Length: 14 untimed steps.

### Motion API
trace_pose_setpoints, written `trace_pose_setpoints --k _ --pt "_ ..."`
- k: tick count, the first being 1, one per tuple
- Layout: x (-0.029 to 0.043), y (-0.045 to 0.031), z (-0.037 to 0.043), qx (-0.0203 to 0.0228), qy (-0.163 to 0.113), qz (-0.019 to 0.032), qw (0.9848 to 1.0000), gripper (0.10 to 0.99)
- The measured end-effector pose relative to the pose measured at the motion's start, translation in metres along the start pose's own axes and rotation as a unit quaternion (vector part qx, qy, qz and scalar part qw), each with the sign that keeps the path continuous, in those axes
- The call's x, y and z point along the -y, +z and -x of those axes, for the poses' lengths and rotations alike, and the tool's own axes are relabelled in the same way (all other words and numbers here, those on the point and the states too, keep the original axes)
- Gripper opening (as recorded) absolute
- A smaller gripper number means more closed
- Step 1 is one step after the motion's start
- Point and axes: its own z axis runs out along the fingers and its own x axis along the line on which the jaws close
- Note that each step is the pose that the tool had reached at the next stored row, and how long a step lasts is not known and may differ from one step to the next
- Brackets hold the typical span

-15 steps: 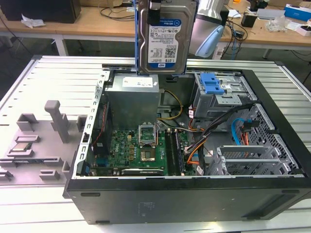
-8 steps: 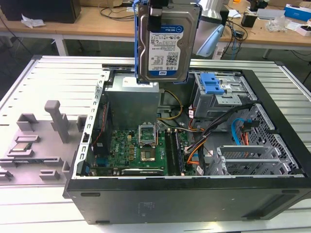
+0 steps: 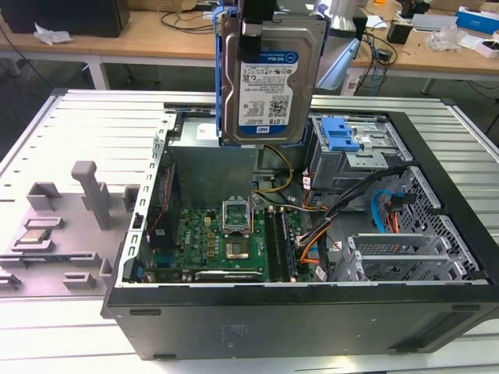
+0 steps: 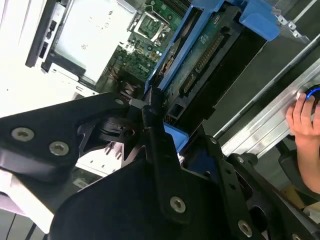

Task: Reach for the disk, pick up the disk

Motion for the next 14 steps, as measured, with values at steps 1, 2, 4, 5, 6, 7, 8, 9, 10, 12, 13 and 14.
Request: trace_pose_setpoints --k 1,2,4,5,6,7,8,9,10,12,13,14 --pt "-0.0003 0.0003 -0.0039 0.0001 0.0 0.0 1.0 0.365" --pt "-0.0005 0.0005 -0.0083 0.0001 0.0 0.0 1.0 0.365" --pt "-0.0009 0.0009 -0.0154 0.0001 0.0 0.0 1.0 0.365" --pt "-0.0011 0.0011 -0.0198 0.0001 0.0 0.0 1.0 0.365" --pt "-0.0012 0.0012 -0.0221 0.0001 0.0 0.0 1.0 0.365" --pt "-0.0013 0.0013 -0.024 0.0001 0.0 0.0 1.0 0.365" --pt "-0.0015 0.0015 -0.027 0.0001 0.0 0.0 1.0 0.365" --pt "-0.0017 0.0017 -0.0305 0.0001 0.0 0.0 1.0 0.365" --pt "-0.0019 0.0018 -0.0329 0.0001 0.0 0.0 1.0 0.365" --pt "-0.0021 0.002 -0.0366 0.0001 0.0 0.0 1.0 0.365" --pt "-0.0022 0.0021 -0.0386 0.0001 0.0 0.0 1.0 0.365" --pt "-0.0023 0.0022 -0.0408 0.0001 0.0 0.0 1.0 0.365"
